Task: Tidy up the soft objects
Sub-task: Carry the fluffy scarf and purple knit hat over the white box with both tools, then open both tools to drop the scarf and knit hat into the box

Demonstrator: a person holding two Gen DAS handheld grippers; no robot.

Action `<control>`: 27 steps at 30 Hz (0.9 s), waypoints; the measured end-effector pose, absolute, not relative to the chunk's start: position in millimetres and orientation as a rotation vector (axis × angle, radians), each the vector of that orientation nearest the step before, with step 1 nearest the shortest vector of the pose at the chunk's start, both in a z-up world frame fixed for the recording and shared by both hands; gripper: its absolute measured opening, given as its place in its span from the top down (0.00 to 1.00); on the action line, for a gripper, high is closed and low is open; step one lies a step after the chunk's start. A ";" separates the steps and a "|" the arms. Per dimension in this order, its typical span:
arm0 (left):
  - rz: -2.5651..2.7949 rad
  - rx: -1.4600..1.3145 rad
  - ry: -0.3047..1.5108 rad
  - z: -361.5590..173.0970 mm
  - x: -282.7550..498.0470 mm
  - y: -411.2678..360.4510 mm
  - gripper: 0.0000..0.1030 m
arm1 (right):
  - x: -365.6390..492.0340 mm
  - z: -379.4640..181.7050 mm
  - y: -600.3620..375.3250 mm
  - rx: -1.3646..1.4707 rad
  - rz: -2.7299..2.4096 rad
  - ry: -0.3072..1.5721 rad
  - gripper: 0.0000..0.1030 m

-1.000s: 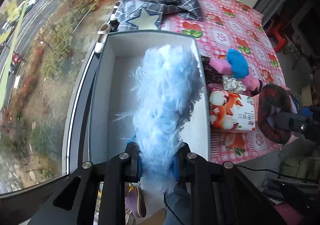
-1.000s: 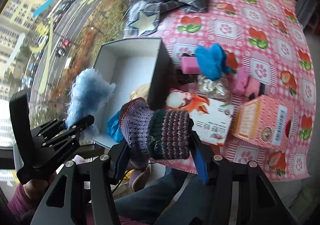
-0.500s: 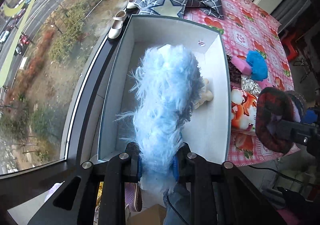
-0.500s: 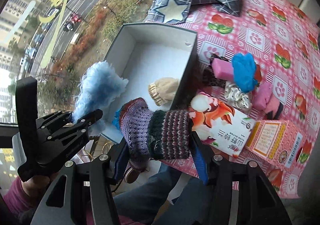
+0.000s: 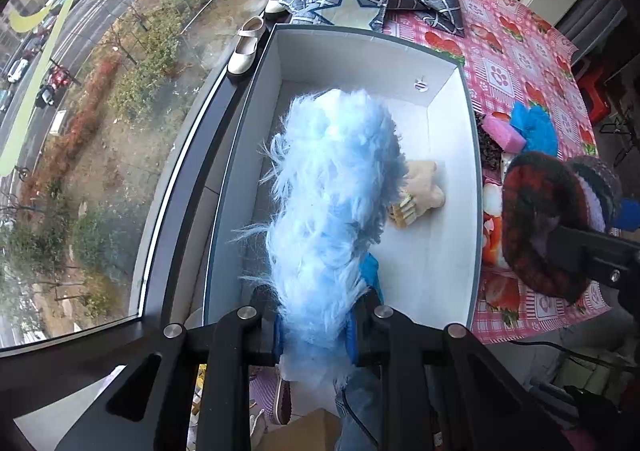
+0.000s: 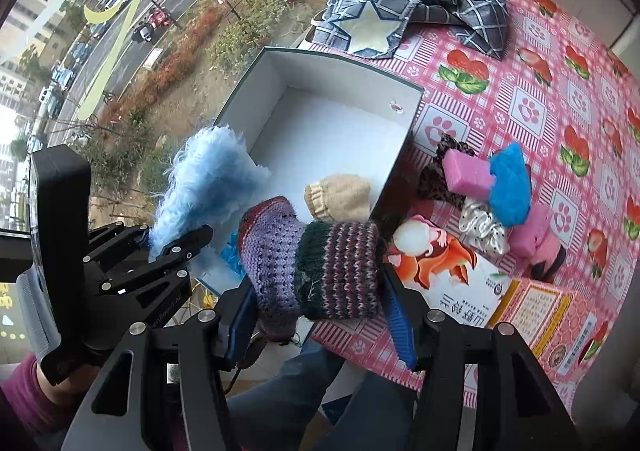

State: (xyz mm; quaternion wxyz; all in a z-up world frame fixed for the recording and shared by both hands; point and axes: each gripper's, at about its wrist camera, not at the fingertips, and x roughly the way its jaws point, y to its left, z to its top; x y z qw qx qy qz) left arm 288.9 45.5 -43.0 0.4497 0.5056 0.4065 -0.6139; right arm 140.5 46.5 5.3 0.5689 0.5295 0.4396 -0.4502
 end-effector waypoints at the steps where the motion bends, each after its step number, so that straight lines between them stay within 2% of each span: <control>1: -1.515 1.251 1.007 -43.6 289.0 45.1 0.76 | 141.7 4.6 44.9 1.240 -1.054 1.036 0.44; 27: -1.486 1.272 1.023 -54.2 282.7 32.7 0.75 | 146.7 -6.6 2.8 1.225 -1.054 1.039 0.44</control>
